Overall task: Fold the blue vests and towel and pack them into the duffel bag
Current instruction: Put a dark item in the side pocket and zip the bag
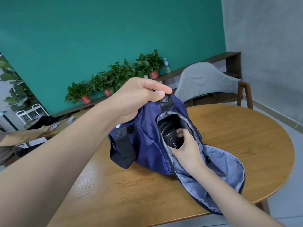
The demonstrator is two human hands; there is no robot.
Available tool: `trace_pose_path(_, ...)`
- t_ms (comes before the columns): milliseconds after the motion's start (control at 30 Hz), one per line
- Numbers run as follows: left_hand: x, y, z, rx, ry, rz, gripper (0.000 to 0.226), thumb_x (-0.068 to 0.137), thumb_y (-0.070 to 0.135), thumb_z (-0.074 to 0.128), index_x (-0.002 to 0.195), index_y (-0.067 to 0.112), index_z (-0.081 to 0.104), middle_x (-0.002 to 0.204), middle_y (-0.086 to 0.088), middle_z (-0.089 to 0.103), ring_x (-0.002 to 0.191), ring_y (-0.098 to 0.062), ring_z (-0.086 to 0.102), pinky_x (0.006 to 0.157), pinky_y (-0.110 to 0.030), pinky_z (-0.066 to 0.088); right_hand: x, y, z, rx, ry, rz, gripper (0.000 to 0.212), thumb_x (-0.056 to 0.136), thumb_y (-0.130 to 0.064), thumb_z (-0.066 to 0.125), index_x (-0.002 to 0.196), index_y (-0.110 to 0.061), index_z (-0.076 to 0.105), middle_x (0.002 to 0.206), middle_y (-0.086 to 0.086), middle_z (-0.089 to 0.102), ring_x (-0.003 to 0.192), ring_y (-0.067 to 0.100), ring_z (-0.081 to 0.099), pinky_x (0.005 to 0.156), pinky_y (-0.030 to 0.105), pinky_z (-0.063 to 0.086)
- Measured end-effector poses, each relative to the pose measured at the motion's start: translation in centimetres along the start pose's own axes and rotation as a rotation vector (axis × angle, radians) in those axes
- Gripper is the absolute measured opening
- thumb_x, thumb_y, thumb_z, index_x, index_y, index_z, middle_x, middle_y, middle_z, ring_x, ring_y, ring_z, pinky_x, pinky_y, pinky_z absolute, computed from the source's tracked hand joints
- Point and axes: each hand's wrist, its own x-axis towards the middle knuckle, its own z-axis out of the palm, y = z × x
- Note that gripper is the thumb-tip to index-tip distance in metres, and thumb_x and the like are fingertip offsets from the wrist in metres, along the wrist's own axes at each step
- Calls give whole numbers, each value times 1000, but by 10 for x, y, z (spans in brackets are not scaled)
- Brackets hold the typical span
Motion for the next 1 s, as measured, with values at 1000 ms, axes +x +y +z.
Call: trace_pose_path(1000,-44,-99,15,587,151,217,32,96,46,63,125,35,66,95,18,73,86,12,61,77,-8,41,-52,-36,-62,308,-32,176,16,93,-27,71,106,-20,64,106,7,69,82,12,69,70,30,59)
